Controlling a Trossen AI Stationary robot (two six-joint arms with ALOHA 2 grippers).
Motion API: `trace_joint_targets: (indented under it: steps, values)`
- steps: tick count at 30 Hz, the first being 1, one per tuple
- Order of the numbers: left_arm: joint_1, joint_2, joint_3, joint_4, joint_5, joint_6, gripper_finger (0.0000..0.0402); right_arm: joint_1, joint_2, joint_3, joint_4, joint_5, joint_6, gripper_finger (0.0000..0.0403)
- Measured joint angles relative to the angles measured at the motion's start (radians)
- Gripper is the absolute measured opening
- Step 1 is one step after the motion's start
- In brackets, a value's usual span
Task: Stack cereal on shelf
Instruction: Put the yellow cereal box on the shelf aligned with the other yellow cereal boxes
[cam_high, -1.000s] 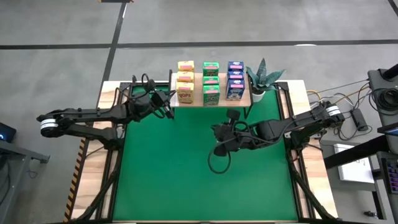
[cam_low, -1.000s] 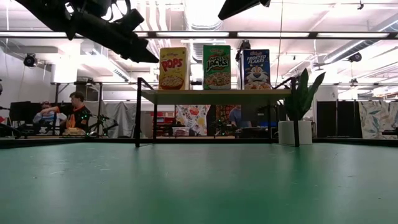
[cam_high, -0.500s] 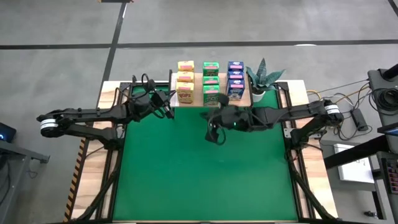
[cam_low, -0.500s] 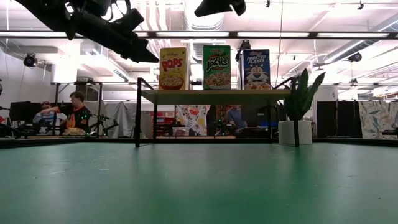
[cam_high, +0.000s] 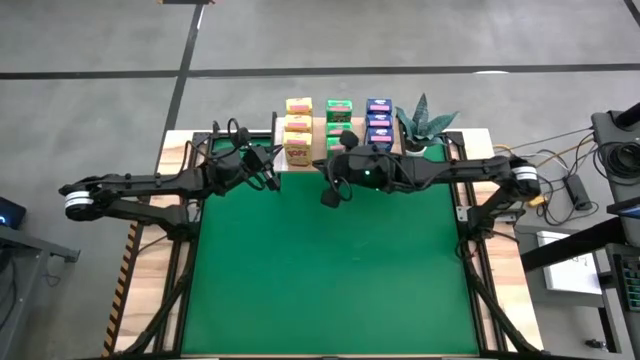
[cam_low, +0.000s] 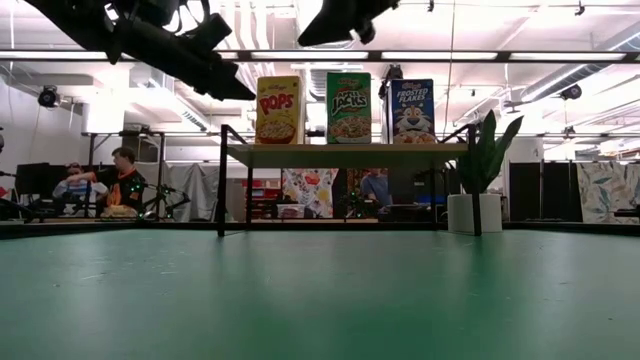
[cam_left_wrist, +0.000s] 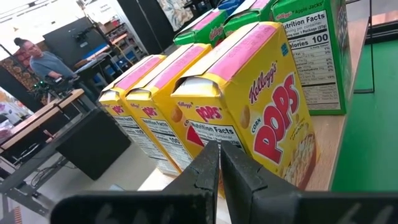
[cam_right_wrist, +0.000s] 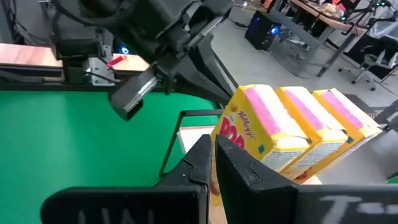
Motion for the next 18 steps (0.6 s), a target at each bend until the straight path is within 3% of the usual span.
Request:
trace_joint_targets:
  steps: [18]
  values:
    - [0.0,0.0,0.0,-0.002,0.002,-0.001,0.0,-0.057,0.129,0.135,-0.061,0.002,-0.089,0.0012]
